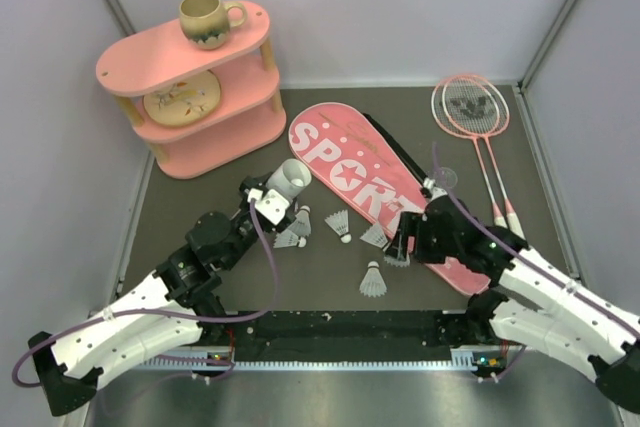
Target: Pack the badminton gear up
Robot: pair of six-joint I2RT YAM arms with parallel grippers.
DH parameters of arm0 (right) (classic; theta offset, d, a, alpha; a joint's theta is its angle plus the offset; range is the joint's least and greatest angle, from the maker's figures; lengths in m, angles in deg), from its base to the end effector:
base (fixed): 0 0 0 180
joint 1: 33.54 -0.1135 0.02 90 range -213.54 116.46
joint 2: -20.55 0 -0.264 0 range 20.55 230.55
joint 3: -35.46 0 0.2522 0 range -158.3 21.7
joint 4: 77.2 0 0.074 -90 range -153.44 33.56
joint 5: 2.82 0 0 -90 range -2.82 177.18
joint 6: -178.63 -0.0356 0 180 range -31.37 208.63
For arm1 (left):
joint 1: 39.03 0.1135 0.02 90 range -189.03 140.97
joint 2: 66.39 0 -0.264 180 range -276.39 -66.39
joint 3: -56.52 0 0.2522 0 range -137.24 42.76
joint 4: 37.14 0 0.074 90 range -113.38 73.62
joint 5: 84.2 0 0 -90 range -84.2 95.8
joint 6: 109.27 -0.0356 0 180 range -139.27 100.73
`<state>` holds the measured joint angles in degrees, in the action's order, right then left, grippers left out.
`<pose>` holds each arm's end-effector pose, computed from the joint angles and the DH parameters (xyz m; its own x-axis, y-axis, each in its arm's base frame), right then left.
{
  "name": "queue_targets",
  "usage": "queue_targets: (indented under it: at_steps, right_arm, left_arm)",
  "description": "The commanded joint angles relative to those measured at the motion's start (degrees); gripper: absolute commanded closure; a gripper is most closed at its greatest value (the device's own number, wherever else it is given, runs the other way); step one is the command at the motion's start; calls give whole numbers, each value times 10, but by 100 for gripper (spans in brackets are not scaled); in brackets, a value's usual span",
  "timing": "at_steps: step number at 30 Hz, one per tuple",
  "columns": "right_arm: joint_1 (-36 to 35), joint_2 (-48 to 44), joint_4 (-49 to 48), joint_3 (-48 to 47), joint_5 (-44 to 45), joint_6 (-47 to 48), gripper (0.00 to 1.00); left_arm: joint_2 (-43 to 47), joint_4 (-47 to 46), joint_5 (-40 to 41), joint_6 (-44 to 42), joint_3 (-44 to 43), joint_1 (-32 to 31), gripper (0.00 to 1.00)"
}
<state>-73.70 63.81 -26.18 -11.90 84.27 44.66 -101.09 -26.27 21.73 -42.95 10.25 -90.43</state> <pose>0.1166 0.1008 0.2324 -0.8673 0.1754 -0.4658 -0.0951 0.8603 0.5009 0.1064 -0.1176 0.3157 0.2400 0.3183 -0.9171 0.5284 0.7497 0.3985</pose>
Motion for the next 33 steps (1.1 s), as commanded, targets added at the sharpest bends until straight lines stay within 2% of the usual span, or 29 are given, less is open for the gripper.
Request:
queue_targets:
  at_steps: [1,3,4,8,10,11,15,23,28,33]
  right_arm:
    - [-72,81,54,-66,31,5,29]
    - [-112,102,25,-73,22,-16,28]
    - [-157,111,7,-78,28,-14,24]
    - [-252,195,33,-111,163,34,16]
    - [-289,247,55,-139,216,49,15]
    - [-322,263,82,-149,271,58,14]
    - [-373,332,127,-180,358,73,17]
    - [-402,418,116,-182,436,59,35]
    - [-410,440,54,-172,476,37,53]
    - [-427,433,-27,-144,526,38,59]
  left_arm:
    - [13,-33,-5,2,-4,2,73]
    - [13,-30,-6,4,-7,1,73]
    - [14,-30,-6,3,-8,2,73]
    - [19,-33,2,0,-4,2,73]
    - [20,-33,-3,1,-4,2,73]
    - [21,-30,-3,1,-5,2,73]
    - [29,-33,1,1,-4,2,73]
    - [35,-33,1,2,-1,1,72]
    - [31,-37,-5,6,0,2,72]
    - [33,-37,-6,8,0,2,72]
